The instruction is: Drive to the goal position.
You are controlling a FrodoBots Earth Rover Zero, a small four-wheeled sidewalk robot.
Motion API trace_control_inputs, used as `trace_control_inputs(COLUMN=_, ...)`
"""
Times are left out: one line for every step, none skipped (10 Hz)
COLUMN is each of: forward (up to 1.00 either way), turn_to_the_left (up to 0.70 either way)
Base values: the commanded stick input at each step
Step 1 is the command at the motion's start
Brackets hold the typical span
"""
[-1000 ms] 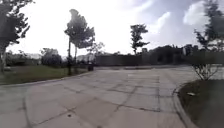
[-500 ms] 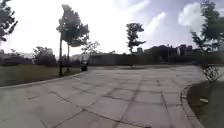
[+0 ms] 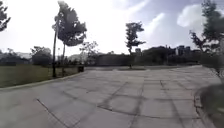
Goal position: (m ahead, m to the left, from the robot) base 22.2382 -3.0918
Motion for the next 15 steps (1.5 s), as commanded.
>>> trace_control_inputs(forward=0.85, turn_to_the_left=0.0)
trace_control_inputs(forward=0.85, turn_to_the_left=0.0)
trace_control_inputs(forward=0.85, turn_to_the_left=0.0)
trace_control_inputs(forward=0.85, turn_to_the_left=0.0)
trace_control_inputs(forward=0.85, turn_to_the_left=0.0)
trace_control_inputs(forward=0.85, turn_to_the_left=0.0)
trace_control_inputs(forward=0.85, turn_to_the_left=0.0)
trace_control_inputs(forward=0.85, turn_to_the_left=0.0)
trace_control_inputs(forward=0.85, turn_to_the_left=0.0)
trace_control_inputs(forward=0.85, turn_to_the_left=0.0)
trace_control_inputs(forward=0.85, turn_to_the_left=0.0)
trace_control_inputs(forward=0.85, turn_to_the_left=0.0)
trace_control_inputs(forward=0.85, turn_to_the_left=0.0)
trace_control_inputs(forward=0.85, turn_to_the_left=0.0)
trace_control_inputs(forward=0.85, turn_to_the_left=0.0)
